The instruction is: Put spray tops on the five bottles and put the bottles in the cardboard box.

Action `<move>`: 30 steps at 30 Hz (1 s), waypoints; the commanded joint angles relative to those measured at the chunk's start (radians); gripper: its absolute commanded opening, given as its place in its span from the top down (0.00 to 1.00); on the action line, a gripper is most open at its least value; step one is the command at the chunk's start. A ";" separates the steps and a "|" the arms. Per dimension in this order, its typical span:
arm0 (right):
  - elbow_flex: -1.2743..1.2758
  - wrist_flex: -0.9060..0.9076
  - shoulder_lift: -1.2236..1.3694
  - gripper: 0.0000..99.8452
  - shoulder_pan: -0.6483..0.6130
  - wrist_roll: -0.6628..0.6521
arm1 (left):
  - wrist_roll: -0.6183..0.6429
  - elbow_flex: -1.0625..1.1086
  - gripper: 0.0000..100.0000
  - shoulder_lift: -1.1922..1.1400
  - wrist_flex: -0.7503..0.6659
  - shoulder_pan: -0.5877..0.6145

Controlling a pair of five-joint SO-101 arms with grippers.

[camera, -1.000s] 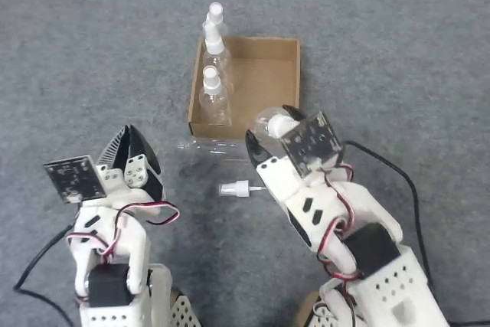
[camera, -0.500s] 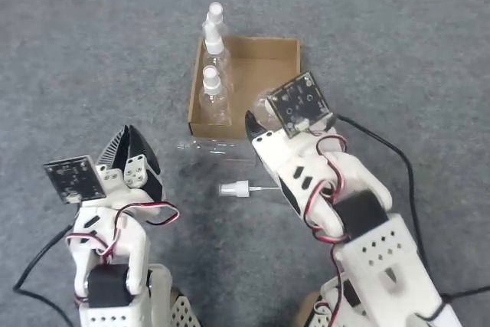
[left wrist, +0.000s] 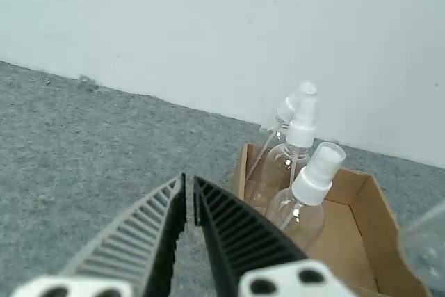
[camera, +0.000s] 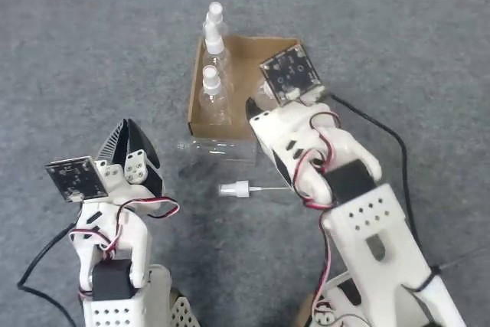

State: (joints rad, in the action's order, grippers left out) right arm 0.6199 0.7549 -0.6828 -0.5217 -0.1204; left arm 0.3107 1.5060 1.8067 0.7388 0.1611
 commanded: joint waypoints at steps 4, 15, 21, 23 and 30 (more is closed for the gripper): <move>-0.120 -0.028 0.065 0.87 0.016 0.014 | -0.063 -0.010 0.99 0.015 -0.038 0.003; -0.124 -0.151 0.171 0.87 0.028 0.012 | -0.252 0.082 0.99 0.015 -0.147 0.003; -0.129 -0.208 0.225 0.87 0.053 0.012 | -0.278 0.142 0.99 0.015 -0.149 -0.005; -0.141 -0.203 0.243 0.87 0.059 0.012 | -0.265 0.168 0.99 0.015 -0.150 -0.005; -0.198 -0.203 0.323 0.87 0.068 0.015 | -0.265 0.179 0.99 0.015 -0.144 0.002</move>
State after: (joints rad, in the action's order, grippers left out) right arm 0.5063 0.5769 -0.3590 -0.4664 -0.1204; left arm 0.0330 1.6978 1.8067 0.6283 0.1626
